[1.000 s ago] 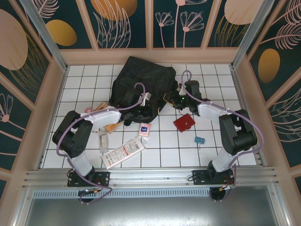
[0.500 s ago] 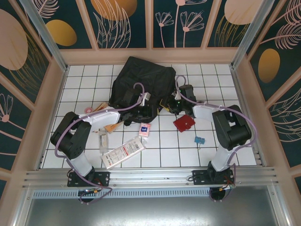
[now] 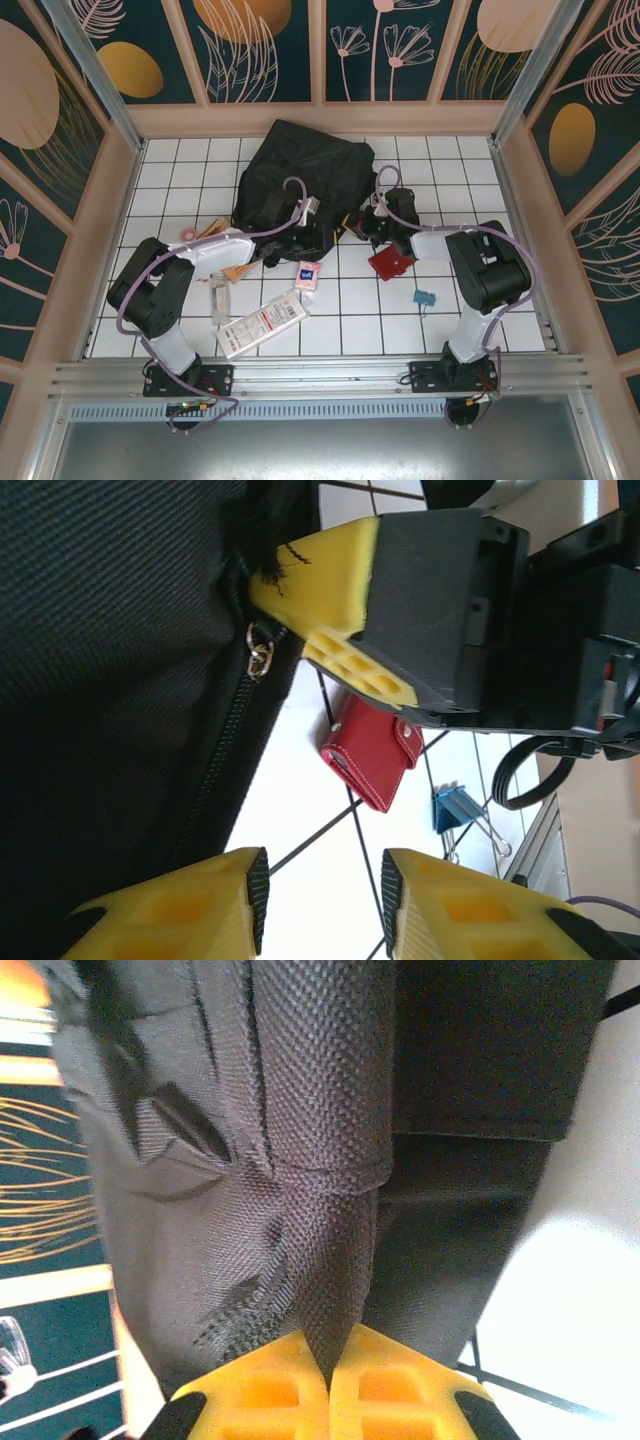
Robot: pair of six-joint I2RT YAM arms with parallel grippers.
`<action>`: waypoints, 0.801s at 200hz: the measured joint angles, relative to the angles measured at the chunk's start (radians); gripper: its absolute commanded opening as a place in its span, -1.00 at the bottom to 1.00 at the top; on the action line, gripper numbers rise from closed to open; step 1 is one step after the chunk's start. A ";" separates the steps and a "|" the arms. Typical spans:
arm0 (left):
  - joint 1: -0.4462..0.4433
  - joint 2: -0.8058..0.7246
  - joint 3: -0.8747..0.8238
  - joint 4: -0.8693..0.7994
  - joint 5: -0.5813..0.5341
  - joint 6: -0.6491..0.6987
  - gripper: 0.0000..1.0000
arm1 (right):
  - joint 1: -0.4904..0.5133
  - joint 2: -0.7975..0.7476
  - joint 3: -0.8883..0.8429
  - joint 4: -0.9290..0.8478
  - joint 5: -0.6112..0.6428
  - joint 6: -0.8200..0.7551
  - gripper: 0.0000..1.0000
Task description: Pack books, pencil case, and school supplies into a backpack
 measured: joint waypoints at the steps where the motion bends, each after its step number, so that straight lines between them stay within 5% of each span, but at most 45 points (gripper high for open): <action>1: 0.000 0.000 0.000 0.000 0.000 0.000 -0.26 | -0.001 0.000 -0.005 0.013 -0.002 0.006 -1.00; 76: 0.025 -0.146 0.005 -0.092 -0.123 0.033 -0.25 | -0.008 0.029 -0.115 0.547 -0.149 0.174 -1.00; 160: 0.064 -0.080 0.150 -0.207 -0.089 0.094 -0.28 | 0.001 0.045 -0.115 0.681 -0.208 0.207 -1.00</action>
